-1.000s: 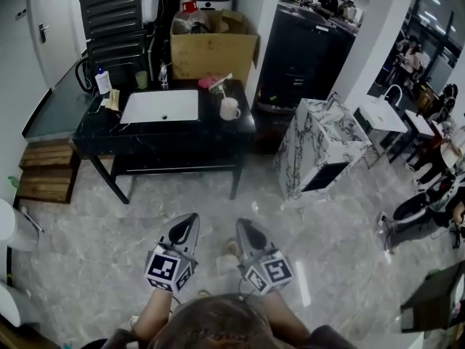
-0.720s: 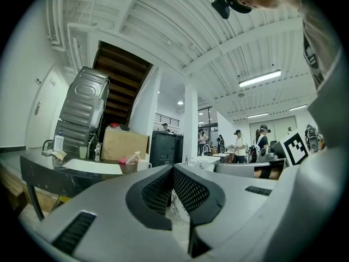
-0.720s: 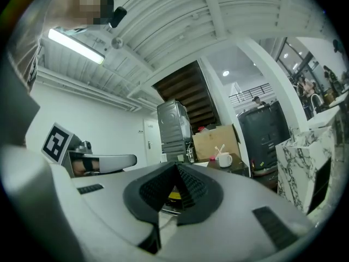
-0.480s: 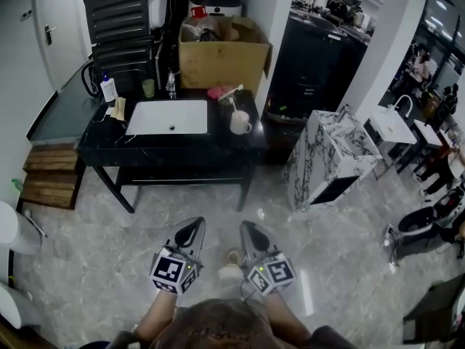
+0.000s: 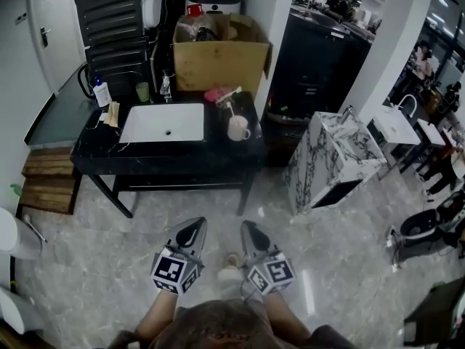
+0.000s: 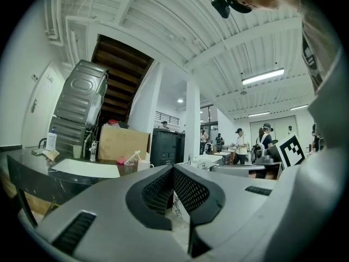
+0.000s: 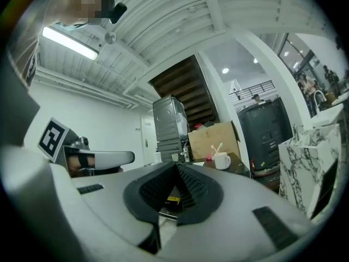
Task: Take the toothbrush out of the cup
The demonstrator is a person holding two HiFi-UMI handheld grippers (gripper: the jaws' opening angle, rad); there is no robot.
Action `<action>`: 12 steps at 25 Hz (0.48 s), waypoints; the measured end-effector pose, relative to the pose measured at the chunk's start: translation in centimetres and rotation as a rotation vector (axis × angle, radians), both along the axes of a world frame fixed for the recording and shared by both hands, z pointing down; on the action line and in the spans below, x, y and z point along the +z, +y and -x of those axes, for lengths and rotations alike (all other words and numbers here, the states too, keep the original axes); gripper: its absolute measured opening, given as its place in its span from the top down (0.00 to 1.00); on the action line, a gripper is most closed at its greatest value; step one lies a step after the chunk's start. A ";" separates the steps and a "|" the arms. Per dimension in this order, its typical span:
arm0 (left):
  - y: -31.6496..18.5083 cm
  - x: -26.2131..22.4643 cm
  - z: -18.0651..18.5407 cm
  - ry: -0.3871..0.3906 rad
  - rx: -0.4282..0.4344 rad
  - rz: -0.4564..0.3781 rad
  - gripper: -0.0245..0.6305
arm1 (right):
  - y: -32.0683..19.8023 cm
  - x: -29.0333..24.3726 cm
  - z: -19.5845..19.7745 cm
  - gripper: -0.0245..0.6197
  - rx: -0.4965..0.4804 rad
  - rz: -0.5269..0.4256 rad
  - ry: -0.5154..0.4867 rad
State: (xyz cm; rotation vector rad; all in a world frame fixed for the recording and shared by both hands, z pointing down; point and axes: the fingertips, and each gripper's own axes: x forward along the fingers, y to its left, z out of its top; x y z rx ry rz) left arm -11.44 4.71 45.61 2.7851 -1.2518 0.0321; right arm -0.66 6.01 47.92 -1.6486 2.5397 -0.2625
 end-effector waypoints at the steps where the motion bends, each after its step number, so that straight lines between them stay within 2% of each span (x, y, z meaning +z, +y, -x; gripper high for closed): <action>1: -0.6 0.0 -0.3 -0.001 0.002 0.001 0.96 | -0.6 0.0 -0.4 0.96 0.004 0.002 0.001; 12: -8.7 -1.2 -3.7 0.003 -0.012 0.010 0.96 | -8.4 -1.0 -4.3 0.96 0.002 0.015 0.009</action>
